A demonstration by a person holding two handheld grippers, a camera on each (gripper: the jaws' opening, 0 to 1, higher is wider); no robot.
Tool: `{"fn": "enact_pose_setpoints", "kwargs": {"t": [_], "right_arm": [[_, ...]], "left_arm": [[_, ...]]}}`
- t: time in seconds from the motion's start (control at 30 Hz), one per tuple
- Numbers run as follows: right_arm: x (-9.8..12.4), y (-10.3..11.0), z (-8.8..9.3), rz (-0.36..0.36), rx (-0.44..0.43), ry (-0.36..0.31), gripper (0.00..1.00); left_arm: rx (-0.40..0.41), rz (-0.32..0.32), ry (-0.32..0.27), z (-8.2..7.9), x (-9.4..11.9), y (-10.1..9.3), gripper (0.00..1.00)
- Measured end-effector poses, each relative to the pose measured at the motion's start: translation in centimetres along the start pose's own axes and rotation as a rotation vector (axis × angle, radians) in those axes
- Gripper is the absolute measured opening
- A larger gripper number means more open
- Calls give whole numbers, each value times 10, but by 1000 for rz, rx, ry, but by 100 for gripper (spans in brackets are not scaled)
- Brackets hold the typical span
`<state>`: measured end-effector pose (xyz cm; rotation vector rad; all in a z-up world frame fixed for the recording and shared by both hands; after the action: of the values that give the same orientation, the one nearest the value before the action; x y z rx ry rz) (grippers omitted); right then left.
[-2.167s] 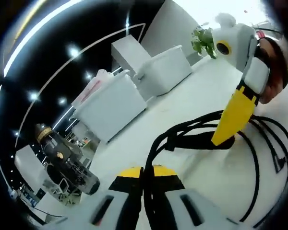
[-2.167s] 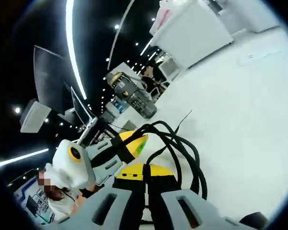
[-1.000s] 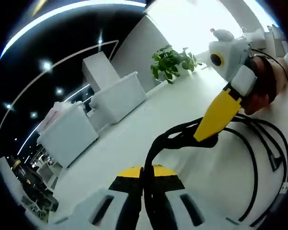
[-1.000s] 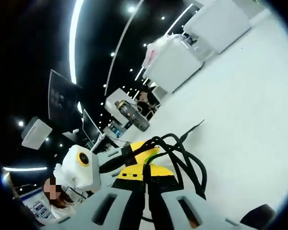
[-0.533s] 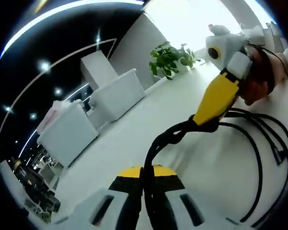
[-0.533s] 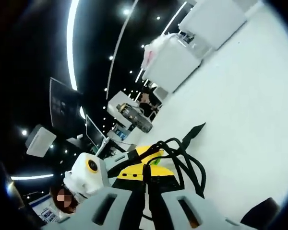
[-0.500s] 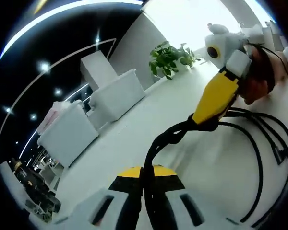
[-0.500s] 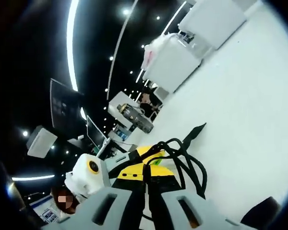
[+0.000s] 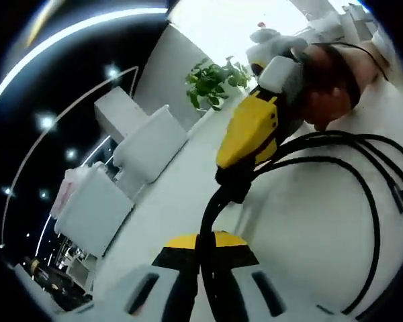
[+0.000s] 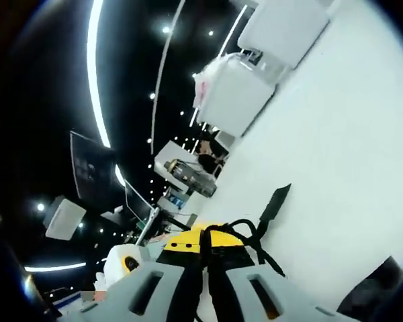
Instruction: Coil the Type-C to USB data cable on the desktop and secure it with Velcro straps.
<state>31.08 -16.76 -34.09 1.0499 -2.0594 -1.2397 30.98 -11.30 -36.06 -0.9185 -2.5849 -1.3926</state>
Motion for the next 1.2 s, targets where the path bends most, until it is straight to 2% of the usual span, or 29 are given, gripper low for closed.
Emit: {"fn": "enact_pose_setpoints", "kwargs": {"t": [0.1,0.3,0.4,0.43,0.63,0.8,0.87,0.97,1.03,1.2], "right_arm": [[0,-3,-1,9,-27,-8,1],[1,-8,-6,47,-8,-31,2],[2,-14,-5,92,22,-29,2],[3,-20,-3,135,60,-16,2],[-1,-21,1,187,176,6,2],[-2,-30,-1,215,155,8,2],[-1,-31,-1,198,104,7,2],[-1,-21,-3,148,83,-5,2],[1,-14,-4,129,101,-15,2],[5,23,-13,-59,93,-16,2]], "left_arm": [[-51,4,5,-1,-1,-1,7],[-124,17,-4,-5,-3,-5,8],[-155,18,-2,-6,-4,-5,8],[-158,20,-2,-5,-3,-6,8],[-218,30,9,-3,-3,-9,8],[-265,39,4,-4,-4,-9,8],[-274,37,6,-4,-4,-10,8],[-260,32,3,-4,-4,-9,8],[-197,38,-11,-4,-5,-7,7],[-33,33,-35,-6,-1,3,7]]}}
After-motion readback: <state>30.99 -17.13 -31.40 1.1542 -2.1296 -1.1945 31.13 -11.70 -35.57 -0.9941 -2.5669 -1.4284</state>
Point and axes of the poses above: the point that each gripper's makers call its tool centre point, and the gripper's own axes: x roughly backward along the fingers, y roughly to its left, z roughly out of its underside, the point moved 1 cm from there along x, roughly backward along the fingers, and after that the axes turned 5 degrees about -x, right-handed, at the moved point
